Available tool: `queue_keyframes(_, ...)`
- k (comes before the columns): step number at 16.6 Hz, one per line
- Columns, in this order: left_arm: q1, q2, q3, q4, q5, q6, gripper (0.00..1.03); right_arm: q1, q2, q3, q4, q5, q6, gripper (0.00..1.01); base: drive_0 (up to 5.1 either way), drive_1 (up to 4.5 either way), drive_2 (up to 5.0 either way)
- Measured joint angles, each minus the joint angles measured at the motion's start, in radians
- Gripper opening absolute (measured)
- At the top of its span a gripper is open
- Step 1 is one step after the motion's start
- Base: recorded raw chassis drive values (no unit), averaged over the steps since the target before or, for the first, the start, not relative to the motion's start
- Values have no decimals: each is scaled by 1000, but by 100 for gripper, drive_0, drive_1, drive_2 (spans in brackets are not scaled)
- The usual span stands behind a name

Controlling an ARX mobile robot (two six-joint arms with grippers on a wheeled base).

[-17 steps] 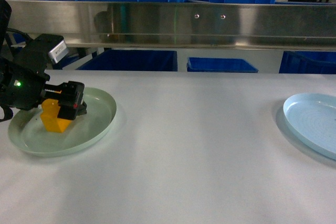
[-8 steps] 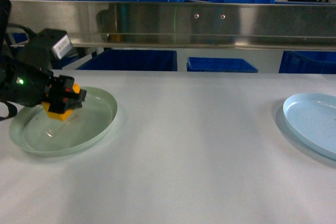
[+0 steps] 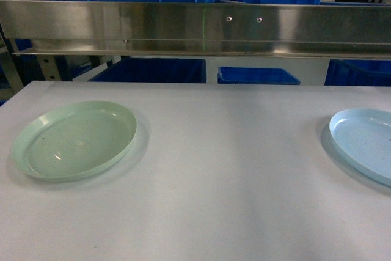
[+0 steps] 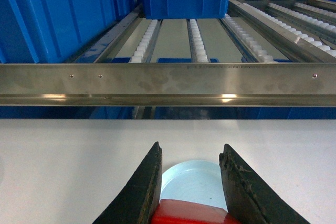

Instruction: Sort and place red and yellow blocks in left bins

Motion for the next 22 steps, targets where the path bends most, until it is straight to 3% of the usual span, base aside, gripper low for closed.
queue_keyframes(4,-48,-101,0,-3,-59,-28,27,0,0,0,0,0,0,28,0,0,0)
queue_keyframes(9,-51,-55,-11,40,-24,-14,27,0,0,0,0,0,0,28,0,0,0)
queue_keyframes(15,-53,-43,-18,40,-21,-2,27,0,0,0,0,0,0,28,0,0,0)
queue_keyframes(22,-57,-44,-18,39,-15,-1,27,0,0,0,-1,-2,0,28,-495,250,250)
